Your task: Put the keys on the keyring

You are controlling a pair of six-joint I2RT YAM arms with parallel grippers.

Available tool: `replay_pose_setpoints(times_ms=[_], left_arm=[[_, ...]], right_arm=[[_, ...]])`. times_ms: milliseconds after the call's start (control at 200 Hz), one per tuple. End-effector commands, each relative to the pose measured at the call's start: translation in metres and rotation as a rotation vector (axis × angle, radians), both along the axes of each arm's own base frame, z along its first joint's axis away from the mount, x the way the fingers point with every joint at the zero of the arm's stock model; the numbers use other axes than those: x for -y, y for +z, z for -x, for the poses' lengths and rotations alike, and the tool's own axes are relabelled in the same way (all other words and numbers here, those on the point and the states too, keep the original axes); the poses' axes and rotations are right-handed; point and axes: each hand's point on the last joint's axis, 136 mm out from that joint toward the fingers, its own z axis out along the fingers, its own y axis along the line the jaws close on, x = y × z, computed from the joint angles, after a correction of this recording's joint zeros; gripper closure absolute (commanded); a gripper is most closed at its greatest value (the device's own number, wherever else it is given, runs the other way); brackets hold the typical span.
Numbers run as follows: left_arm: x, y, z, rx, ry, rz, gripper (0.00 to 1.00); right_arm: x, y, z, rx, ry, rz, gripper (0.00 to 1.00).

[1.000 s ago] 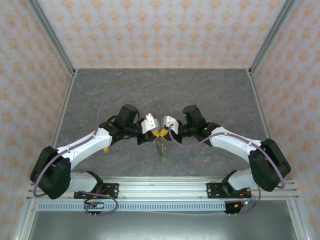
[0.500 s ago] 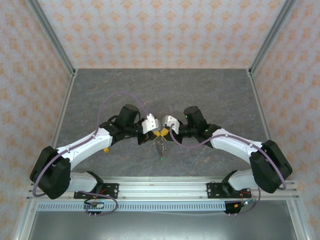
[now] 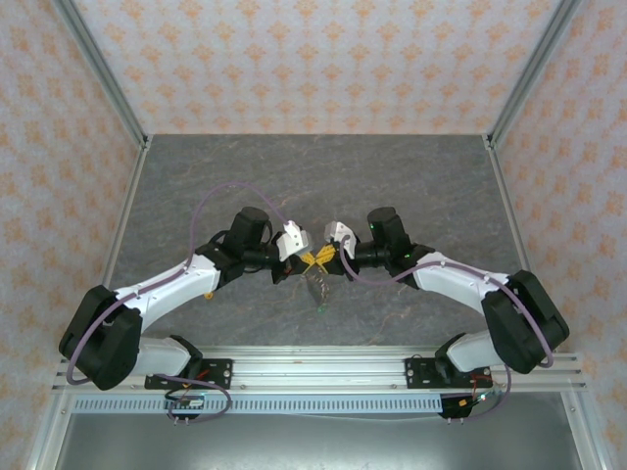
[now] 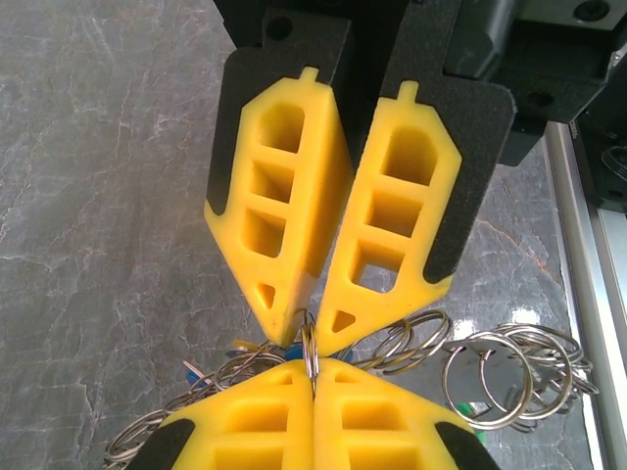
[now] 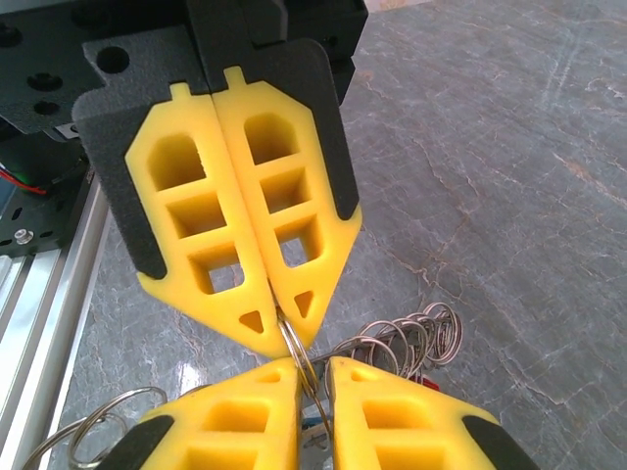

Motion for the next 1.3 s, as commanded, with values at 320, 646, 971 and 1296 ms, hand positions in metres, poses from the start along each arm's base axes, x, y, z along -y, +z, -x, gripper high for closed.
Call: replay_pose_setpoints(times_ms=[320, 646, 971, 1296], left_arm=[[0.008, 0.032, 0.003, 0.065, -0.04, 0.123, 1.0], [-0.006, 0.015, -0.001, 0.074, 0.014, -0.006, 0.87], [-0.007, 0.009, 0.003, 0.072, -0.042, -0.116, 0.8], [-0.009, 0.007, -0.005, 0.09, 0.001, -0.152, 0.78]], right_arm=[[0.004, -0.004, -0.008, 0.003, 0.007, -0.023, 0.88], [0.006, 0.007, -0.005, 0.041, 0.023, 0.028, 1.0], [0.0, 0.019, 0.001, 0.096, 0.044, 0.066, 1.0], [-0.006, 0.027, 0.007, 0.117, 0.068, 0.06, 1.0]])
